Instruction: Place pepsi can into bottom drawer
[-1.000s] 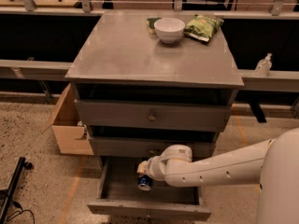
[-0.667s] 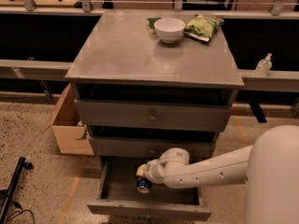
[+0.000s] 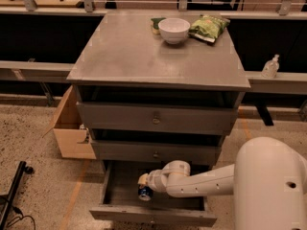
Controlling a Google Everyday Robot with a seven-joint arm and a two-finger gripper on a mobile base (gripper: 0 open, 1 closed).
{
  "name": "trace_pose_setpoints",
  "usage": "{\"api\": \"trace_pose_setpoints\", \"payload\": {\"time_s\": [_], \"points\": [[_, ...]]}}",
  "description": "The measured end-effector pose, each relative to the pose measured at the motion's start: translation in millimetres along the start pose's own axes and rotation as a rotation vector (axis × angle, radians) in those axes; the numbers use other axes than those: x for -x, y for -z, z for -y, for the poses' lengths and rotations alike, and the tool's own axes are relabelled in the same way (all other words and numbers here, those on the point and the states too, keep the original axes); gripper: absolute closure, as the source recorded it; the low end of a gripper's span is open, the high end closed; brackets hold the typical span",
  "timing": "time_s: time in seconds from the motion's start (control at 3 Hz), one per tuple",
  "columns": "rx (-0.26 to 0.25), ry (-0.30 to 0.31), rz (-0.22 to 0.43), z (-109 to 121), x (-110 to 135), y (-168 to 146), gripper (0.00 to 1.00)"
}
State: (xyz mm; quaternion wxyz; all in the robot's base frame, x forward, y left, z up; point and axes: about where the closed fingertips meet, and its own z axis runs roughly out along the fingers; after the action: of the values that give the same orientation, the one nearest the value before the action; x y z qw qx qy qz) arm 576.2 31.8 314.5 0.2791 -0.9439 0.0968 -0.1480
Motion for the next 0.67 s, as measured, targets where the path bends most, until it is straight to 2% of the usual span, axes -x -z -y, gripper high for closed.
{"api": "trace_pose_setpoints", "payload": {"time_s": [0.33,0.67], "points": [[-0.011,0.008,-0.008,-15.5,-1.9,-38.3,1.0],[0.006,0.023,-0.018,-39.0,-4.8,-83.7,1.0]]}}
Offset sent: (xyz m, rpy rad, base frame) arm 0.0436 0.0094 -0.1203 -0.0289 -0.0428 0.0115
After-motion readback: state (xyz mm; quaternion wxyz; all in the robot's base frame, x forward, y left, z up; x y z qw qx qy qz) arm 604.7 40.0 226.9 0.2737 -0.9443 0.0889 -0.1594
